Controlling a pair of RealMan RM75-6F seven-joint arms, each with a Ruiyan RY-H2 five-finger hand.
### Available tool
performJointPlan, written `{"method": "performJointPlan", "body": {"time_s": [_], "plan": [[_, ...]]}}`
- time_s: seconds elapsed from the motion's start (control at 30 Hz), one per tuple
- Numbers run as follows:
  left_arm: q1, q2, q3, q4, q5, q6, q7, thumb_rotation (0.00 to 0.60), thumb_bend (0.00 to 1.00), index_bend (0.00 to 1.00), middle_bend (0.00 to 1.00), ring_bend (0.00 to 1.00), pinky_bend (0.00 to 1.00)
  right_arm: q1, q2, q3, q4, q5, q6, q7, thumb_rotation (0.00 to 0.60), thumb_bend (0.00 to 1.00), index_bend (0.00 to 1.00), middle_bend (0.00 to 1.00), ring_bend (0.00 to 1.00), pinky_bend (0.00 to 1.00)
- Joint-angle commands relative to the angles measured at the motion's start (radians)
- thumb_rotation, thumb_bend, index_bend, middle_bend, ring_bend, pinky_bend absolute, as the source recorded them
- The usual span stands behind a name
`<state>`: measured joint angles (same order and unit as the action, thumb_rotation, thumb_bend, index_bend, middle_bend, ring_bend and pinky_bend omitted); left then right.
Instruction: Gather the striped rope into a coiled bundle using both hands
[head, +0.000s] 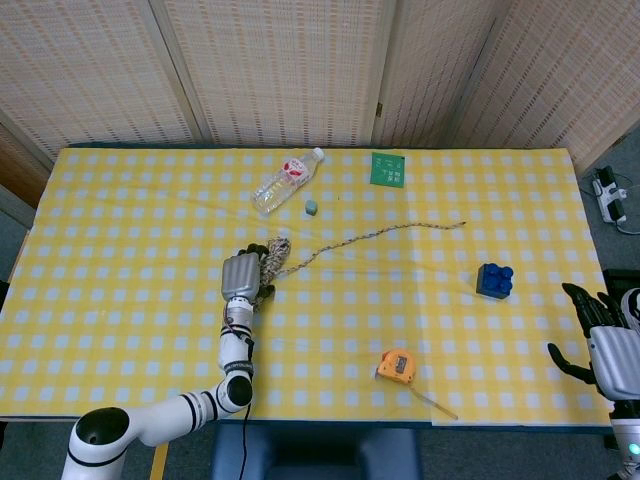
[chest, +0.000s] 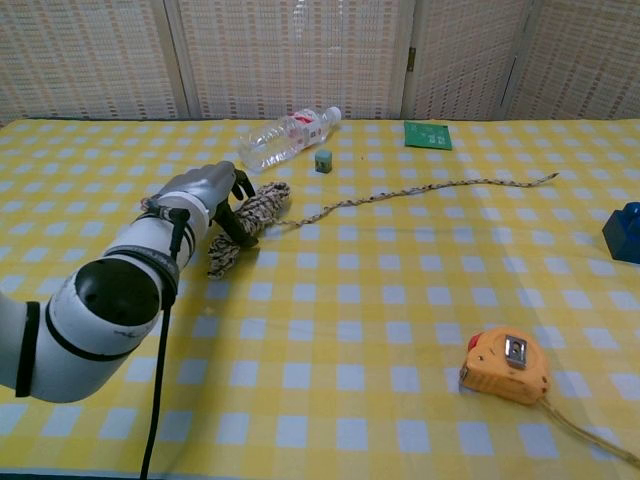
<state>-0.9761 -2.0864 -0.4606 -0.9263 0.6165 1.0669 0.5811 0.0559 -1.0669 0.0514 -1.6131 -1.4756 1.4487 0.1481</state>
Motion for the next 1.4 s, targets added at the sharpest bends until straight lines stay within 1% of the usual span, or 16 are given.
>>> {"method": "performJointPlan", "body": {"time_s": [0.03, 0.3, 0.47, 0.6, 0.63, 0.77, 0.83, 0.9, 0.97, 1.03, 1.1, 1.27, 1.4], "plan": [[0.003, -0.007, -0.005, 0.012, 0.025, -0.004, -0.025, 0.6, 0.26, 0.39, 0.33, 0.37, 0.5, 0.0, 0.0, 0.0, 0.001, 0.001, -0.001, 0.001, 0.6, 0.36, 0.02, 0.12, 0.16, 0.08], [0.011, -0.005, -0.005, 0.019, 0.045, -0.02, -0.023, 0.6, 0.26, 0.44, 0.38, 0.43, 0.55, -0.004, -0.002, 0.0, 0.005, 0.004, 0.001, 0.005, 0.6, 0.35, 0.02, 0.12, 0.16, 0.08], [0.035, 0.014, 0.003, 0.003, 0.051, -0.026, -0.023, 0.6, 0.26, 0.41, 0.39, 0.39, 0.53, -0.006, -0.004, -0.001, 0.008, 0.002, 0.002, 0.01, 0.6, 0.36, 0.02, 0.12, 0.16, 0.08], [0.054, 0.031, 0.012, -0.018, 0.063, -0.023, -0.024, 0.6, 0.27, 0.41, 0.39, 0.4, 0.52, -0.006, -0.007, 0.0, 0.011, -0.001, 0.004, 0.013, 0.6, 0.36, 0.02, 0.12, 0.16, 0.08], [0.058, 0.034, 0.012, -0.022, 0.064, -0.025, -0.027, 0.6, 0.29, 0.41, 0.39, 0.41, 0.52, -0.006, -0.007, 0.0, 0.012, -0.002, 0.005, 0.014, 0.6, 0.36, 0.02, 0.12, 0.16, 0.08], [0.071, 0.048, 0.022, -0.03, 0.069, -0.042, -0.031, 0.6, 0.46, 0.45, 0.42, 0.46, 0.57, -0.008, -0.007, 0.0, 0.013, -0.003, 0.009, 0.016, 0.6, 0.36, 0.02, 0.12, 0.17, 0.08], [0.078, 0.053, 0.026, -0.032, 0.072, -0.051, -0.038, 0.6, 0.5, 0.46, 0.43, 0.47, 0.59, -0.011, -0.007, 0.0, 0.014, -0.004, 0.012, 0.017, 0.6, 0.36, 0.02, 0.12, 0.16, 0.08], [0.086, 0.059, 0.031, -0.032, 0.086, -0.053, -0.055, 0.6, 0.55, 0.48, 0.45, 0.48, 0.64, -0.013, -0.007, -0.001, 0.013, -0.005, 0.015, 0.018, 0.6, 0.36, 0.02, 0.12, 0.16, 0.08], [0.093, 0.067, 0.038, -0.032, 0.108, -0.056, -0.076, 0.6, 0.61, 0.51, 0.5, 0.53, 0.7, -0.014, -0.006, -0.001, 0.011, -0.007, 0.019, 0.018, 0.6, 0.36, 0.02, 0.12, 0.16, 0.08], [0.101, 0.08, 0.047, -0.038, 0.13, -0.063, -0.097, 0.6, 0.63, 0.54, 0.53, 0.55, 0.73, -0.016, -0.005, 0.0, 0.01, -0.009, 0.023, 0.019, 0.6, 0.36, 0.02, 0.12, 0.16, 0.08], [0.113, 0.098, 0.063, -0.049, 0.171, -0.062, -0.132, 0.6, 0.64, 0.55, 0.55, 0.56, 0.75, -0.017, -0.004, 0.0, 0.009, -0.01, 0.025, 0.021, 0.6, 0.36, 0.02, 0.12, 0.16, 0.08], [0.15, 0.15, 0.099, -0.084, 0.28, -0.043, -0.234, 0.6, 0.64, 0.57, 0.56, 0.58, 0.76, -0.013, -0.003, 0.002, 0.004, -0.02, 0.027, 0.02, 0.6, 0.36, 0.02, 0.12, 0.16, 0.09], [0.184, 0.216, 0.116, -0.152, 0.364, -0.021, -0.328, 0.6, 0.64, 0.57, 0.57, 0.59, 0.76, 0.003, 0.002, 0.007, -0.012, -0.04, 0.022, 0.005, 0.6, 0.36, 0.02, 0.12, 0.16, 0.1]]}}
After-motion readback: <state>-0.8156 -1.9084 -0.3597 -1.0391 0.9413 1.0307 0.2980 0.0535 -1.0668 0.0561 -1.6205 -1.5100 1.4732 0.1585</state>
